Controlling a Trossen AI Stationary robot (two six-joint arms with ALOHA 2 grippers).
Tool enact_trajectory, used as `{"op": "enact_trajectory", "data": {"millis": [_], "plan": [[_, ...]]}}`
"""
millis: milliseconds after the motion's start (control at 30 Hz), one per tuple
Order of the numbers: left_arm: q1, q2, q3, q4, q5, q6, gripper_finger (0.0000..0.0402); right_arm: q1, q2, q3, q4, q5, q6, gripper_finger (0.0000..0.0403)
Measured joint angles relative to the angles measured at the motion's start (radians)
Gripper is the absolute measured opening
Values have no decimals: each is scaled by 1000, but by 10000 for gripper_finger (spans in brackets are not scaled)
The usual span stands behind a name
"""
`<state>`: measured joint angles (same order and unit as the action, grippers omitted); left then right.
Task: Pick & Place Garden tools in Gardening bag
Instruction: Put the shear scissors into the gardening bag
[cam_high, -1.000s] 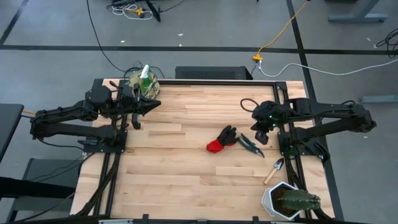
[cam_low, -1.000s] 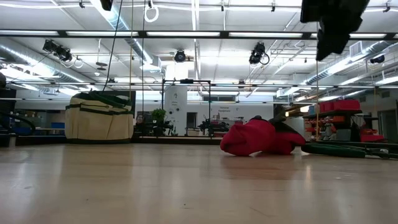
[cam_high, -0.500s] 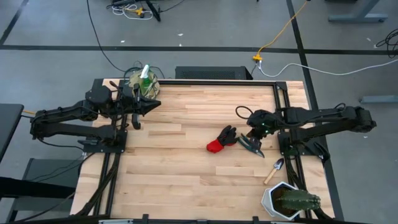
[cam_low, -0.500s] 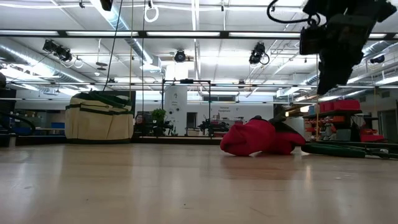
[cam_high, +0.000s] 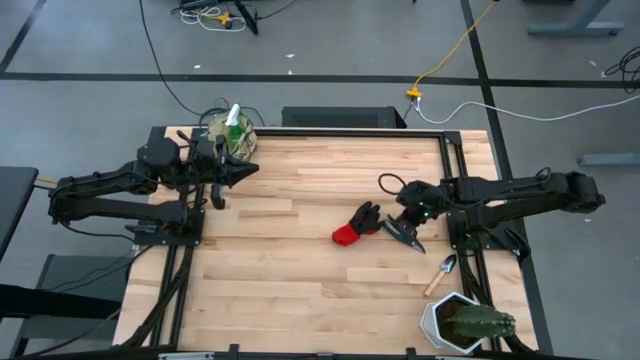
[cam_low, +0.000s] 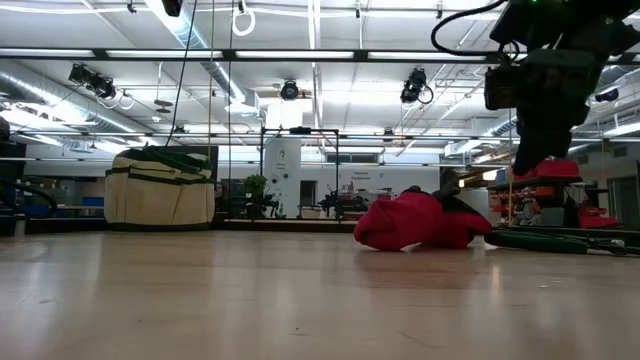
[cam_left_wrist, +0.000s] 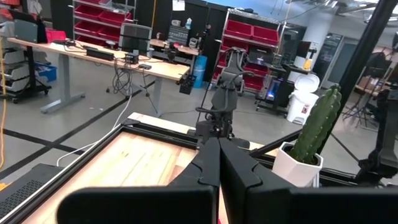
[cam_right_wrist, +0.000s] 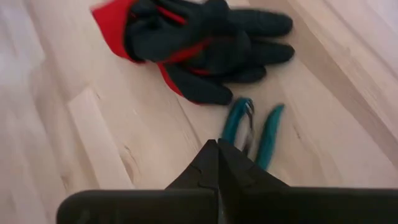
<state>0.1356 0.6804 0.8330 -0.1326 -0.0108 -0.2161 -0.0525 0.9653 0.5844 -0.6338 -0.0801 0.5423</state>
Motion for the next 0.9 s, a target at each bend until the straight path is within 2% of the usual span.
{"op": "enact_trajectory", "data": {"millis": [133,433,567,900], "plan": [[0,0,0,0,12,0,5,0,0,35,13,-1,0,0],[1,0,0,0,12,2,5,0,0,151,-53,100,-39,0],[1,0,0,0,13,3,5,0,1,173,-80,109,-53,0],[0,0,0,0,14,18,5,0,138,269,-141,144,-114,0]]}}
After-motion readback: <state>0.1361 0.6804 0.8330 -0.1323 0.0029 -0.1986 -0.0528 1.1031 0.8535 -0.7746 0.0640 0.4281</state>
